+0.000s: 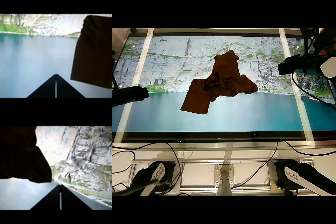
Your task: Fold the clothes and pants, and hang the long-sleeved shirts on hangers.
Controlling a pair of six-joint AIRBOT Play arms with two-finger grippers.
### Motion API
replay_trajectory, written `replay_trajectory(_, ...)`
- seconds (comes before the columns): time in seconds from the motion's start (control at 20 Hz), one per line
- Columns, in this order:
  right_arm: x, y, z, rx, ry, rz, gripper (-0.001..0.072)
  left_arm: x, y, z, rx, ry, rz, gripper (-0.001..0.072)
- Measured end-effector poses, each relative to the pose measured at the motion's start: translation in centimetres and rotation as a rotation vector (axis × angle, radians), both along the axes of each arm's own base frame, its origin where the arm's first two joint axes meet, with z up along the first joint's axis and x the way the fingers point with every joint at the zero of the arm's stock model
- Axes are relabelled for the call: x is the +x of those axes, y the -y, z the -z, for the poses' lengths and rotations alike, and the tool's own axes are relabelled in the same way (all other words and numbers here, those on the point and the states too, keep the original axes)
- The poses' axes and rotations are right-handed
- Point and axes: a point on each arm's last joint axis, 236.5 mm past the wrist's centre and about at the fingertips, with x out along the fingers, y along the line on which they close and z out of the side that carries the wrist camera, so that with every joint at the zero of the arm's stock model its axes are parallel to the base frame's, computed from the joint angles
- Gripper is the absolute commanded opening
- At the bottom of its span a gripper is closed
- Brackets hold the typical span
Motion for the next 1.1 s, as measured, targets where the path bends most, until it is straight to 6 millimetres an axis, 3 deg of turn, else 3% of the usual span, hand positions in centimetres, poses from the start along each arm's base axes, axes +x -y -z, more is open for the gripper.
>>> replay_trajectory(0.85, 0.01, -0.01, -0.01, 0.000, 0.000, 0.000, 0.0007, 0.12, 0.12, -0.05, -0.009, 0.004, -0.001, 0.0016)
replay_trajectory(1.1, -0.01, -0.05, 0.00, 0.003, 0.000, -0.001, 0.0007, 0.38, 0.04, 0.82, -0.016, -0.018, -0.001, 0.0016)
